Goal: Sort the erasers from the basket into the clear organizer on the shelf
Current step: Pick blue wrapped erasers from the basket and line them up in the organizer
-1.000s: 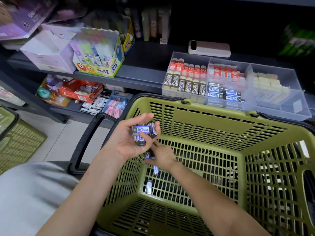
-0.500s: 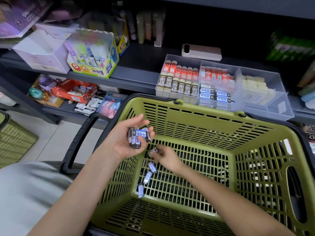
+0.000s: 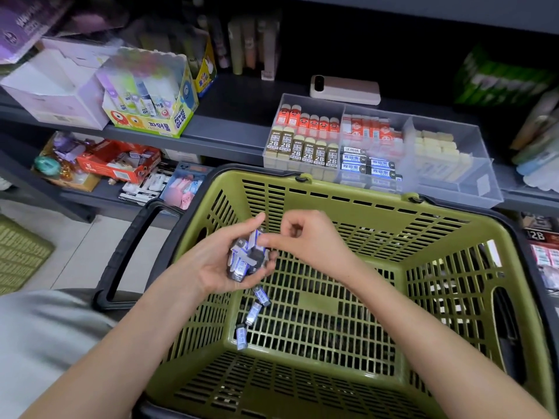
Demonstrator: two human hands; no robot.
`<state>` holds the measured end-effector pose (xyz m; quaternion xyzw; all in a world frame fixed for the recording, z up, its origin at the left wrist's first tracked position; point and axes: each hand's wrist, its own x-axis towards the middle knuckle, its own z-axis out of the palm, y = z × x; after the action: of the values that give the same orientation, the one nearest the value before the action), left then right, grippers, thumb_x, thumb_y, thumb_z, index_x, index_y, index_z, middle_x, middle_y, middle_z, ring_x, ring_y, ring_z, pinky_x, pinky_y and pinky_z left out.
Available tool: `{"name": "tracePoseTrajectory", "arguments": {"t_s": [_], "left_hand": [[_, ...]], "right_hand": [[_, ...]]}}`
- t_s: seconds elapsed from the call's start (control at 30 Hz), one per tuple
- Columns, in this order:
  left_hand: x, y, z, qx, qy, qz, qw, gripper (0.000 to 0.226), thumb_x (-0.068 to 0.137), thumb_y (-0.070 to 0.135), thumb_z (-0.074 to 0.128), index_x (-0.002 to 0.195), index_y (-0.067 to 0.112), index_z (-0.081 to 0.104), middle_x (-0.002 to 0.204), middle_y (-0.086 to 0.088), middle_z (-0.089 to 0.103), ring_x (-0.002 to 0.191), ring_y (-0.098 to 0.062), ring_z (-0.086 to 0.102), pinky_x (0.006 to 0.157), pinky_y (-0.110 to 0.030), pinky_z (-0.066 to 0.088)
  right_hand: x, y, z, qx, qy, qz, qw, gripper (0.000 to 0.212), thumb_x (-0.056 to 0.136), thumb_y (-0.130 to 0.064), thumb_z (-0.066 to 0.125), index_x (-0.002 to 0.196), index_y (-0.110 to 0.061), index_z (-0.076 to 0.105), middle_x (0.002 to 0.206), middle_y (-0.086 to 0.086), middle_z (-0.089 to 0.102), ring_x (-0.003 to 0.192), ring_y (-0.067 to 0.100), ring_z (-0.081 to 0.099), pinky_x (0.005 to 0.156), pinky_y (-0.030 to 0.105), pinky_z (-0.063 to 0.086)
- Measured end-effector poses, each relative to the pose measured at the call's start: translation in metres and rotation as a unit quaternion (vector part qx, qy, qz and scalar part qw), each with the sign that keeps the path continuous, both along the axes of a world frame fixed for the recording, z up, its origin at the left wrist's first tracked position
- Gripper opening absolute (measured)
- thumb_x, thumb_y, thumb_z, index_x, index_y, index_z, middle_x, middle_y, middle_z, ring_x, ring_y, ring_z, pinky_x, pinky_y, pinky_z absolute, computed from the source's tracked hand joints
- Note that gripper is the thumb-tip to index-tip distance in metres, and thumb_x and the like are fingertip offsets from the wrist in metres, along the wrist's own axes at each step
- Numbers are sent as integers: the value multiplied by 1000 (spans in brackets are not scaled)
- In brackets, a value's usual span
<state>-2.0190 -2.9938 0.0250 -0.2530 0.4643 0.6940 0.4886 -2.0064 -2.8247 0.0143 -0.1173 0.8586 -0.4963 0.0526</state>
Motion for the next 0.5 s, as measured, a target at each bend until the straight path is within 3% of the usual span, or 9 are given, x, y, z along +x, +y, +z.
{"name": "tracePoseTrajectory", "arguments": {"t_s": [0.1,0.13,0.2,0.23,0.3,0.37,0.4,0.5], "left_hand": [[-1,1,0,36,-14,61,997,22,62,28,77,67,7,73,76,-12,68,59,-21,66,41,-24,52],[-2,0,0,56,-16,82,995,17,66,24,75,67,7,72,77,-11,67,59,-21,65,39,-22,50],[-6,-2,1,89,-12,113,990,12,70,19,70,68,7,70,78,-10,65,60,-20,64,37,-19,48],[-8,-3,1,106,-6,123,987,8,68,16,71,70,8,70,79,-9,64,61,-20,65,37,-19,48],[-9,-4,1,148,5,136,980,19,57,8,80,73,8,70,83,-9,63,65,-21,65,38,-20,49],[-9,-5,1,179,4,136,974,31,47,4,85,73,8,69,85,-10,64,69,-22,65,40,-20,50],[-9,-6,1,182,6,134,974,26,50,7,83,71,8,68,86,-10,64,69,-21,65,40,-20,50],[-9,-6,2,171,4,135,976,14,60,21,74,65,9,67,85,-10,65,68,-20,65,39,-20,49]], "right_hand": [[3,3,-20,-147,-9,-85,985,47,78,-49,59,60,-7,48,51,-2,40,47,6,32,50,20,33],[6,1,-33,-142,-26,-98,985,46,83,-47,55,63,-7,49,52,1,42,47,7,33,49,24,36],[15,-4,-70,6,-90,-60,994,33,90,-43,51,77,-12,55,58,2,52,44,8,38,45,32,43],[22,-9,-91,98,-127,-20,987,28,91,-43,51,90,-16,58,60,1,54,43,8,42,42,28,44],[34,-20,-128,204,-179,35,962,39,89,-46,54,112,-15,53,68,0,58,51,8,54,45,21,46],[39,-33,-153,269,-184,49,944,48,86,-49,58,115,-13,48,87,4,62,67,16,59,54,28,49],[39,-38,-162,294,-169,48,940,49,85,-49,59,114,-12,47,92,5,61,70,18,56,53,27,44],[37,-45,-173,284,-129,46,949,29,90,-40,56,97,-12,50,87,6,61,70,20,57,51,26,39]]}}
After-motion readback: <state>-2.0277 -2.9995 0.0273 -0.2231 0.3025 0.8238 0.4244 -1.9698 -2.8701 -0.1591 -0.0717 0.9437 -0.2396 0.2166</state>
